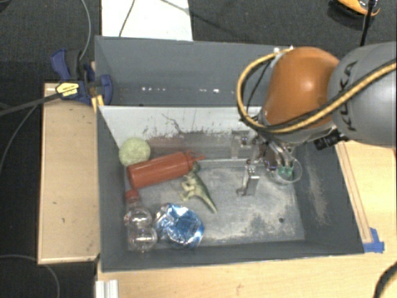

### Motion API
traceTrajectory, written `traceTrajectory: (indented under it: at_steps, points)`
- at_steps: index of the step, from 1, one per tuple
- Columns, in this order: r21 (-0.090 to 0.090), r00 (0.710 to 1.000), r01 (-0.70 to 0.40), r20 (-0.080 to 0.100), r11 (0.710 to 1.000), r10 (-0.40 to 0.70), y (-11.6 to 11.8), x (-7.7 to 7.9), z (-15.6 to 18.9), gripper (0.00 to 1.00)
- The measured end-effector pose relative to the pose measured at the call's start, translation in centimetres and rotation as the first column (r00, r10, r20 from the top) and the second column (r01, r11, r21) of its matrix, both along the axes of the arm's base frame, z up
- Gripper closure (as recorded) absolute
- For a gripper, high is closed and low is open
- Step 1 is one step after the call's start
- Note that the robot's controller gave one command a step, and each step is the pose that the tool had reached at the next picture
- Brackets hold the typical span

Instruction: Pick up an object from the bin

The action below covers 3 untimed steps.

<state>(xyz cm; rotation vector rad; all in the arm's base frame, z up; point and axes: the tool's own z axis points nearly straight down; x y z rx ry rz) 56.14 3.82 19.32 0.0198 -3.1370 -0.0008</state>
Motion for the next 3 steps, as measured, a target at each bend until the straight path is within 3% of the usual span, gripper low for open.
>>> traceTrajectory:
  at_steps: [1,2,3]
  points:
    - [0.000,1.000,0.001,0.007,1.000,-0.001,0.0,0.1,0.5,0.00]
    - [0.001,0.998,0.068,0.010,0.998,-0.068,0.2,0.0,-0.6,0.00]
    - [0.001,0.998,0.065,0.007,0.998,-0.065,1.0,1.2,-3.7,0.00]
